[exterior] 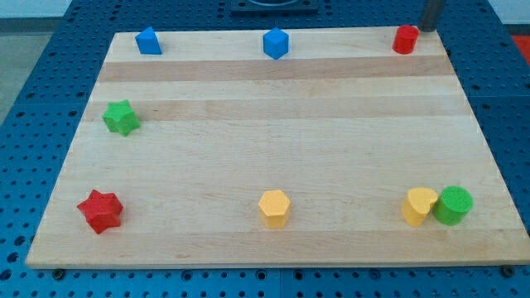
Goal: Push the red circle to the top side of yellow hexagon
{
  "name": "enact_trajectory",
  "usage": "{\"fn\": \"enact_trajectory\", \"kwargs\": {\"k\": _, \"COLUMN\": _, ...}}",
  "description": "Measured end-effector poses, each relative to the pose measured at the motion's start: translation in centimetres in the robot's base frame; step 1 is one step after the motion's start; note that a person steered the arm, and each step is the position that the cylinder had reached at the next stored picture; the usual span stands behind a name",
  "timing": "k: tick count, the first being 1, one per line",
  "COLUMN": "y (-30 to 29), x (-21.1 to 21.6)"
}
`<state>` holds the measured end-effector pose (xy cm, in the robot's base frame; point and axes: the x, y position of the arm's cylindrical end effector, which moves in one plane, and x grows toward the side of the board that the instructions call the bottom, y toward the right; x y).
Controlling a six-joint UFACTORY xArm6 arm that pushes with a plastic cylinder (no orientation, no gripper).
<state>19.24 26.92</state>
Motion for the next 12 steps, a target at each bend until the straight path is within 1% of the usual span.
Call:
{"fn": "enact_trajectory", "kwargs": {"k": 1, "y": -0.7, "x": 0.0}}
{"fn": "enact_trajectory", "kwargs": {"k": 3, "y": -2.6, "x": 2.5}}
{"fn": "enact_trajectory", "kwargs": {"k": 5, "y": -7.2, "x": 3.8}}
{"fn": "enact_trajectory", "kwargs": {"k": 6, "y": -8.8, "x": 5.6}}
{"fn": "enact_trajectory", "kwargs": {"k": 7, "y": -9.1, "x": 7.4}}
{"fn": "enact_trajectory", "kwargs": {"k": 8, "y": -8.7, "x": 8.3}}
{"fn": "enact_trajectory", "kwargs": {"k": 10, "y": -5.4, "x": 9.4}}
{"fn": "enact_trajectory", "kwargs": {"k": 12, "y": -4.4, "x": 12.8}}
